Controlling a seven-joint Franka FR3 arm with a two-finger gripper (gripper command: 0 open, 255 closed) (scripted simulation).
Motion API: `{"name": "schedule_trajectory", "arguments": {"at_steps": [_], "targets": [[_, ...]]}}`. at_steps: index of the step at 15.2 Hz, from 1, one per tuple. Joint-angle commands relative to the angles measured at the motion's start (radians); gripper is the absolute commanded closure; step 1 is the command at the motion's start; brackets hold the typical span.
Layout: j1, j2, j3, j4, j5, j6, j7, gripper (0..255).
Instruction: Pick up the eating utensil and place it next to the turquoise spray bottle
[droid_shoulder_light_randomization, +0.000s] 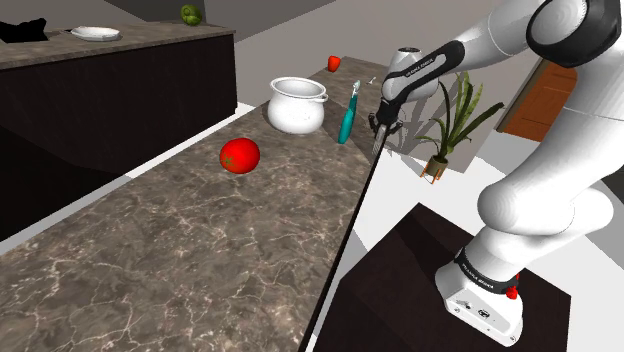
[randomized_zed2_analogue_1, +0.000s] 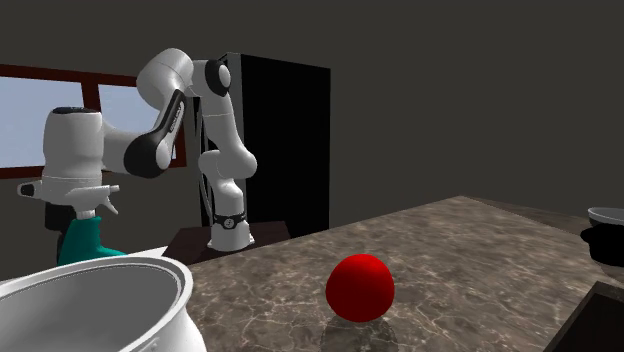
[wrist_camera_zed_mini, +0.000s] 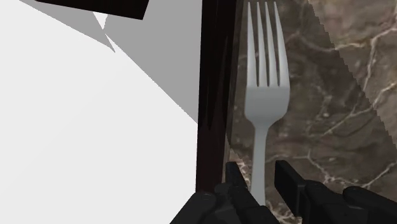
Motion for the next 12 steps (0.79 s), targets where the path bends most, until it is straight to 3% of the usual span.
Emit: {"name": "schedule_trajectory", "arguments": {"at_steps": [1, 6, 10, 12], "targets": [[0.0, 0.0, 0.0, 0.0, 0.0, 0.0, 0.0, 0], [0.0, 0.0, 0.0, 0.0, 0.0, 0.0, 0.0, 0], [-0.001, -0.091, 0.014, 0.023, 0.046, -0.109, -0.031, 0], [-0.001, -0.091, 0.013, 0.023, 0.046, -0.109, -0.031, 0]]}}
